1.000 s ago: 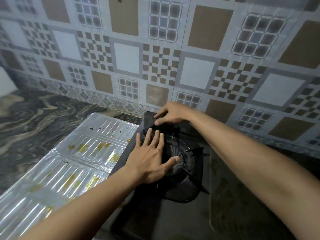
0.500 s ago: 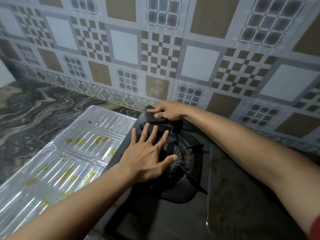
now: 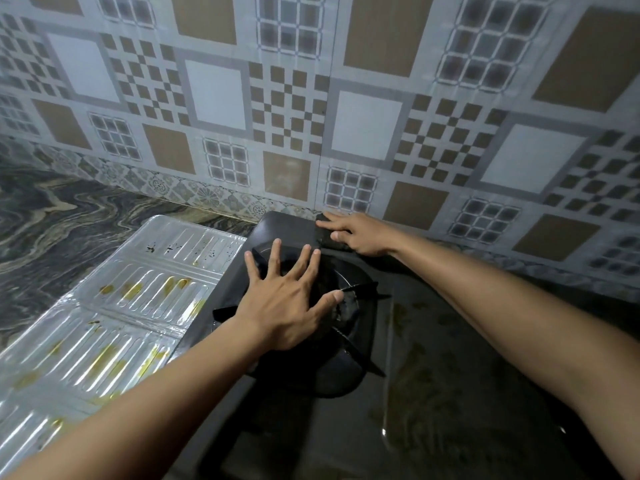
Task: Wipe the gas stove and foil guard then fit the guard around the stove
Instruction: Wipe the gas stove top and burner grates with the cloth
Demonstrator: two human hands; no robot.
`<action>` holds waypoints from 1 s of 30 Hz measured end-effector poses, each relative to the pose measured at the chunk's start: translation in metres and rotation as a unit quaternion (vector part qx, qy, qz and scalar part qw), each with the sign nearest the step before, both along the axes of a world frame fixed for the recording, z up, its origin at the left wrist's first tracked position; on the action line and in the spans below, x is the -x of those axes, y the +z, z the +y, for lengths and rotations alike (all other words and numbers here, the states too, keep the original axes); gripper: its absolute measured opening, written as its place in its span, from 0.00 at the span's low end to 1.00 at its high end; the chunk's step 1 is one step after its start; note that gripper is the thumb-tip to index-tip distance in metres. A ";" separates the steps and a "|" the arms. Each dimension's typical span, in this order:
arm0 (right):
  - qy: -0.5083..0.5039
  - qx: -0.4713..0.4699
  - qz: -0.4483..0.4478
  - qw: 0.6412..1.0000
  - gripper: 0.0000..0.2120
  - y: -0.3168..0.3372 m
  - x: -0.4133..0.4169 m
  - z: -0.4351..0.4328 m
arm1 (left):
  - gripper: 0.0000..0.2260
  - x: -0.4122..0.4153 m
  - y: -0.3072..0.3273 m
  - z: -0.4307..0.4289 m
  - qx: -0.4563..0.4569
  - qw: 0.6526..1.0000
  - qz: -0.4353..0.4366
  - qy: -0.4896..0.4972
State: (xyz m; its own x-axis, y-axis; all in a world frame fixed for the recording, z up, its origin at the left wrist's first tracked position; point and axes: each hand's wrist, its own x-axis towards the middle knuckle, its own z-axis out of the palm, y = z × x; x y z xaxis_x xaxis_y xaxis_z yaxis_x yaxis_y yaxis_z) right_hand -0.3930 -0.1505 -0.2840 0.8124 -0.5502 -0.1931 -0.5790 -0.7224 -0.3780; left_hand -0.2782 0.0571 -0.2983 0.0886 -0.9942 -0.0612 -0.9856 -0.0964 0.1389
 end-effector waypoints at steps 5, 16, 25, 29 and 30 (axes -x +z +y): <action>-0.089 -0.015 -0.009 0.996 0.19 0.000 0.046 0.008 | 0.47 0.005 0.001 -0.002 0.005 1.000 0.028 0.010; -0.158 0.062 0.028 0.985 0.23 -0.008 0.113 0.043 | 0.44 0.015 -0.009 -0.015 0.033 0.999 0.030 0.025; -0.230 0.021 0.037 0.972 0.25 -0.003 0.159 0.055 | 0.44 0.019 -0.014 -0.021 0.022 1.000 0.010 0.017; -0.317 0.015 0.059 0.946 0.26 0.000 0.183 0.055 | 0.46 0.021 -0.011 -0.020 0.022 1.000 0.012 0.016; -0.338 0.020 0.067 0.939 0.26 0.000 0.187 0.055 | 0.48 0.021 -0.010 -0.019 0.022 1.000 0.013 0.014</action>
State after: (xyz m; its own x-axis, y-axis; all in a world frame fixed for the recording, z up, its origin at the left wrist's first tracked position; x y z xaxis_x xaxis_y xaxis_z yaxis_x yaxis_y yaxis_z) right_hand -0.5804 -0.0953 -0.2841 0.2452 -0.9401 -0.2368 -0.9503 -0.1848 -0.2504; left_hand -0.2990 0.0383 -0.3079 0.1164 -0.9930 -0.0201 -0.9786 -0.1181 0.1685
